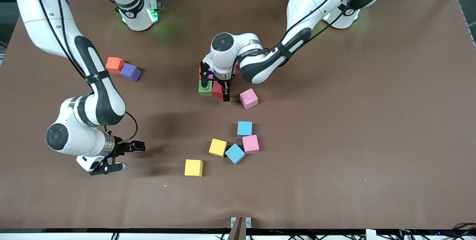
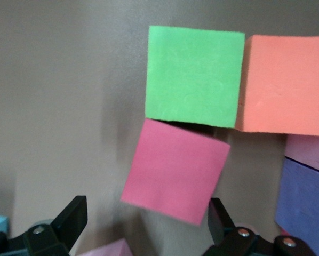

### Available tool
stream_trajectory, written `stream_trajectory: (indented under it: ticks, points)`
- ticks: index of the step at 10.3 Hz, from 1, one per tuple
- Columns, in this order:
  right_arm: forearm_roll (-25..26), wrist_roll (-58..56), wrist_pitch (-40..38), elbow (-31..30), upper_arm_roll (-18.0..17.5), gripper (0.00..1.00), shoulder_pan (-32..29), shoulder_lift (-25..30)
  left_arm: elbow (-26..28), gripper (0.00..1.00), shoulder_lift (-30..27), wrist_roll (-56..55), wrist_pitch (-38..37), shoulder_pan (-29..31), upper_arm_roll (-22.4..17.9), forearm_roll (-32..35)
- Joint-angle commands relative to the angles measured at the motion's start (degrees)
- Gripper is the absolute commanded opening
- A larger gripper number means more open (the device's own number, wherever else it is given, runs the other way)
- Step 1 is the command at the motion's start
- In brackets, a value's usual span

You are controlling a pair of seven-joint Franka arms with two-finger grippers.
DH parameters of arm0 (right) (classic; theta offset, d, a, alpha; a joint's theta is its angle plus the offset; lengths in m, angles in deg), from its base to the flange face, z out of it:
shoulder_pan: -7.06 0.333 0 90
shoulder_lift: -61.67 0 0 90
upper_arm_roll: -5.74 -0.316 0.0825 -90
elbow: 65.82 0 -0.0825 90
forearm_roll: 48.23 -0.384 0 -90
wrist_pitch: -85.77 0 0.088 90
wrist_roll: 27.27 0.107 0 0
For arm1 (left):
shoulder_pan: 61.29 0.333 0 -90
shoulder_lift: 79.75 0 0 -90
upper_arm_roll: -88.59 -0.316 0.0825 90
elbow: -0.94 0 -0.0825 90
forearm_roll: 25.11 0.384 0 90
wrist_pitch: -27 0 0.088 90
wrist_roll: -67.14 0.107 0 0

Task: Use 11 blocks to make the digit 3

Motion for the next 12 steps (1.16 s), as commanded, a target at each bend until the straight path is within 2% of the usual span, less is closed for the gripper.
stream_trajectory:
  ticks: [1, 3, 7, 10, 12]
  points:
    - [-0.20, 1.02, -0.34, -0.16, -0.10, 1.00, 0.69, 0.35, 1.08, 1.00, -4.41, 0.85, -5.29, 1.50, 0.40, -1.87]
    - [-0.20, 1.03, -0.34, -0.16, -0.10, 1.00, 0.70, 0.44, 1.17, 1.00, -6.79, 0.85, -10.04, 2.99, 1.19, -1.95]
    - [-0.20, 1.12, -1.05, -0.16, -0.10, 1.00, 0.61, 0.61, 1.69, 1.00, -7.59, 1.29, -14.26, 11.42, 8.21, -1.87]
    - [-0.29, 1.12, -1.05, -0.16, -0.10, 1.00, 0.78, 0.53, 7.56, 1.00, -11.79, 1.28, -14.36, 14.59, 9.19, -1.87]
    - [-0.29, 1.12, -1.13, -0.16, -0.10, 1.00, 0.78, 0.53, 9.60, 1.00, -12.77, 3.82, -14.45, 17.66, 10.59, -1.87]
